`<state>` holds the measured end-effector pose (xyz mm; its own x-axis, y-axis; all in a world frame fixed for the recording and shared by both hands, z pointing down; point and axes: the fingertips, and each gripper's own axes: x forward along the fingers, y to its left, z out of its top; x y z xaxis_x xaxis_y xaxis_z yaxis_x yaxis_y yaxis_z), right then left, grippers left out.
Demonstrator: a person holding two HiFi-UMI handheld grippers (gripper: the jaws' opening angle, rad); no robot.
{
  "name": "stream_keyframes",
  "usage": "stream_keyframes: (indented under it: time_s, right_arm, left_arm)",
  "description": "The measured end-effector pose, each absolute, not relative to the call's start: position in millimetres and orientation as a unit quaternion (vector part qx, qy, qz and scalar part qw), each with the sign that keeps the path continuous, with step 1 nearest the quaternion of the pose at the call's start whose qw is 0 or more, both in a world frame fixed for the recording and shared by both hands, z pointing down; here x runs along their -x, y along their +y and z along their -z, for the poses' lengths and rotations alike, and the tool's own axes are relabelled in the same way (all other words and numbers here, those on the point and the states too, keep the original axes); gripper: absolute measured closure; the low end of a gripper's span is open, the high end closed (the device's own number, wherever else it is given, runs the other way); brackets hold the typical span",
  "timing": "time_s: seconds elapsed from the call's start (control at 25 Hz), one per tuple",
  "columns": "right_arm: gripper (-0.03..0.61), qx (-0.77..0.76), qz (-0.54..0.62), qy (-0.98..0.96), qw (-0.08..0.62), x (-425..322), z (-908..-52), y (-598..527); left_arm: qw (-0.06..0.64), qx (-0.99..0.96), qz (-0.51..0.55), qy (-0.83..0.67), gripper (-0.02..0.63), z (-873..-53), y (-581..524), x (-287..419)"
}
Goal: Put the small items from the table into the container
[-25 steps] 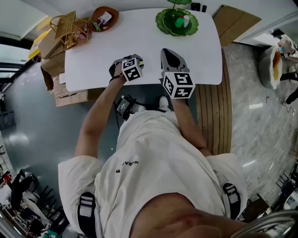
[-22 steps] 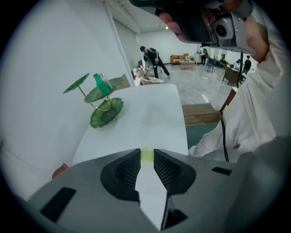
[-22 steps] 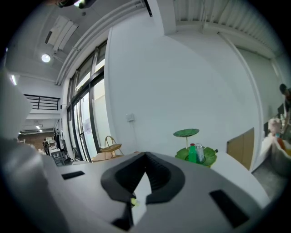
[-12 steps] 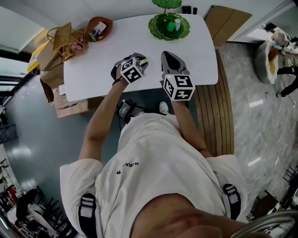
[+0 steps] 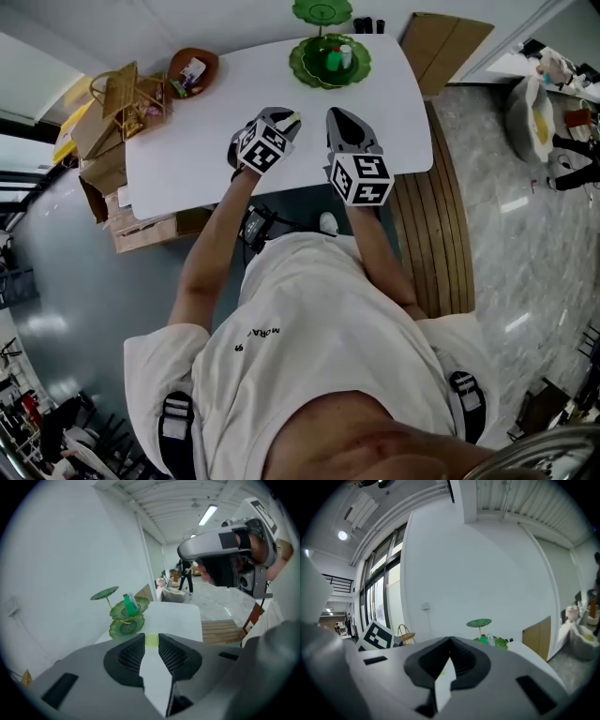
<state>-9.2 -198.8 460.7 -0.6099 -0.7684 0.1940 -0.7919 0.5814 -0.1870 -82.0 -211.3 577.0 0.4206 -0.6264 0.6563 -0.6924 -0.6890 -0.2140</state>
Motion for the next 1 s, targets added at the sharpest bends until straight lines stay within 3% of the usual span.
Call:
stream_keyframes:
  time_s: [0.6,1.0]
  right_arm:
    - [0.574,-0.458,-0.121,-0.879,0.042,-11,-457,-209]
    - [0.574,-0.471,-0.123,-0.873,0.043,-26,-459,-217]
  left_arm:
    - [0.078,-0.847,-0.236,-0.47,0.522,-539,-251,69]
    - [0.078,-0.849,-0.236,-0.466,0.522,-538,-291,47]
